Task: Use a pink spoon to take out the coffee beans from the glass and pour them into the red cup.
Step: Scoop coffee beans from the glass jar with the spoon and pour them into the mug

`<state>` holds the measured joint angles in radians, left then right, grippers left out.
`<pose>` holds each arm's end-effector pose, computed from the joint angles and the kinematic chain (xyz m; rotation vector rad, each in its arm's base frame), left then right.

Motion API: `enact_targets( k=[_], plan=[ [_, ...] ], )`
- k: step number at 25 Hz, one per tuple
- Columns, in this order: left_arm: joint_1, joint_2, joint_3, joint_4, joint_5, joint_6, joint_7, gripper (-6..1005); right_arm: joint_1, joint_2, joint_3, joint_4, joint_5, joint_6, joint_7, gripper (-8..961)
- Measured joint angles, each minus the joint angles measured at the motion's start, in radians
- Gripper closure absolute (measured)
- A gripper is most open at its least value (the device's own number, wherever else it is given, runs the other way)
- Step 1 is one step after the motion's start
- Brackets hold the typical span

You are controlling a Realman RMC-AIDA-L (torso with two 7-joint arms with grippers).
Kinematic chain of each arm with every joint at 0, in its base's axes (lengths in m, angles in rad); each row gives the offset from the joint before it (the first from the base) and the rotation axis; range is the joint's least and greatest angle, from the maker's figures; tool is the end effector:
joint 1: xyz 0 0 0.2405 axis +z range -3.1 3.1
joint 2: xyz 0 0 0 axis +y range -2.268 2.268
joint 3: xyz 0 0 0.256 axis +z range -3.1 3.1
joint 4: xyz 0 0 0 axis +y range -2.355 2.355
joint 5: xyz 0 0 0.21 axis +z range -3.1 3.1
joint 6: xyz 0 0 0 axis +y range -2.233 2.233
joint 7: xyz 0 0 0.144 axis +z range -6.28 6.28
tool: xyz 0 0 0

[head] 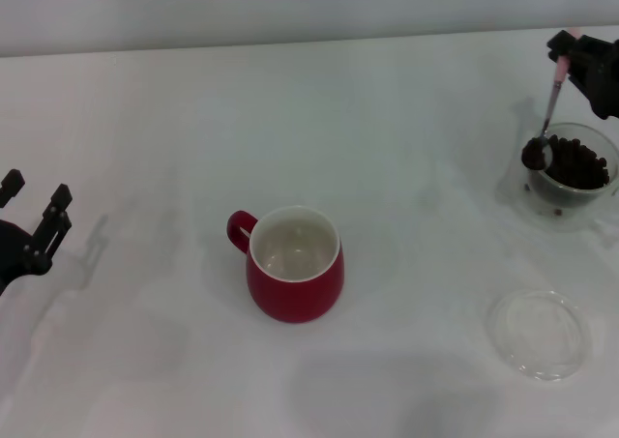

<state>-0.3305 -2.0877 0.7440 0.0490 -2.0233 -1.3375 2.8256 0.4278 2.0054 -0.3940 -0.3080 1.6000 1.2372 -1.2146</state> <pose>-0.3470 0.2694 -0.0320 -1.9250 -0.4605 -0.6828 0.3563 0.3350 0.0511 -1.4554 1.6905 1.3794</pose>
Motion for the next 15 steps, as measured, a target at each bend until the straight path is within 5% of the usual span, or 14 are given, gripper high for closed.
enact_targets(
  k=[15],
  plan=[
    [0.002,-0.002,0.002,-0.014,0.002,-0.002,0.000,433,0.101,0.015,-0.084,0.063,0.008,0.019,-0.053,797]
  ],
)
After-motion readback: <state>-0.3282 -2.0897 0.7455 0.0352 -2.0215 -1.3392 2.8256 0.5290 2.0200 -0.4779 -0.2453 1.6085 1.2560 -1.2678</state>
